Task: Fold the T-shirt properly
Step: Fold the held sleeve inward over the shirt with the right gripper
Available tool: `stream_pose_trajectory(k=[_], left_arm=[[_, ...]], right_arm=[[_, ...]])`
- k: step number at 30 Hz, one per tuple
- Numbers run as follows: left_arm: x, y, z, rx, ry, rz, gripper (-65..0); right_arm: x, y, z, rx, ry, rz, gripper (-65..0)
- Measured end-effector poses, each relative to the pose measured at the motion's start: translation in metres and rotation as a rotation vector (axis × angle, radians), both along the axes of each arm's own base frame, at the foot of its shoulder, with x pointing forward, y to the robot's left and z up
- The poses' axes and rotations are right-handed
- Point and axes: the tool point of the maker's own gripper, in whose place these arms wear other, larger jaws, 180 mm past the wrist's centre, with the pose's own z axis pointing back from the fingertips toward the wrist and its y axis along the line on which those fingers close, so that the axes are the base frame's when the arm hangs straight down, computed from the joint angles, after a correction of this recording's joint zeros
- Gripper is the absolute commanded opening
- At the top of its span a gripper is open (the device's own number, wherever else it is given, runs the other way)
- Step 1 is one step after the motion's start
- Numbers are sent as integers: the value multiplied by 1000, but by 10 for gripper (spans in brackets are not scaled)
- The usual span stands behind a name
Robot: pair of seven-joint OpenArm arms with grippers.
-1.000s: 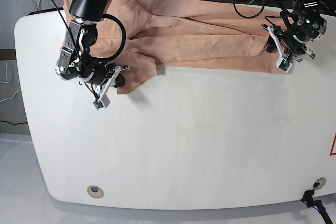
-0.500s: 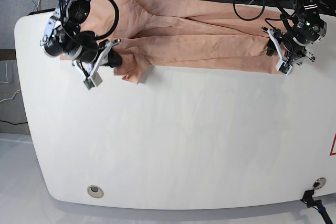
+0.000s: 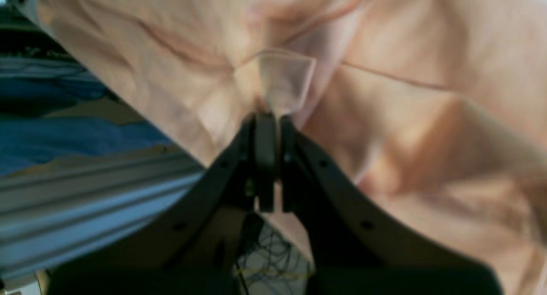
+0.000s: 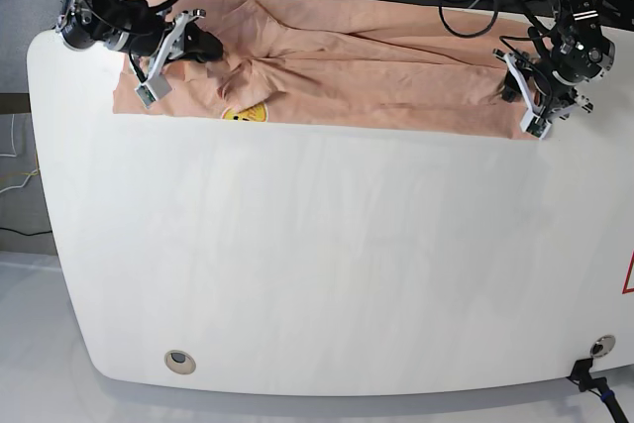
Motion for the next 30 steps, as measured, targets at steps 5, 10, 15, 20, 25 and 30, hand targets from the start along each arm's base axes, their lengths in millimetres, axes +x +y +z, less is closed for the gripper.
stream_pose_trajectory(k=[5, 10, 15, 20, 25, 30], left_arm=[[0, 0, 0, -1, -2, 0, -379], [0, 0, 0, -1, -2, -1, -379], [0, 0, 0, -2, -3, -1, -379], [0, 0, 0, -1, -2, 0, -379], [0, 0, 0, -1, -3, 0, -379], [0, 0, 0, -1, -2, -1, -379]], right_arm=[[-21, -2, 2, 45, 36, 13, -650], [-42, 7, 1, 62, 86, 112, -650], [-46, 16, 8, 64, 73, 154, -487], [-56, 5, 5, 22, 106, 203, -256], [-63, -1, 4, -6, 130, 241, -250], [-44, 1, 9, -8, 83, 239, -250]])
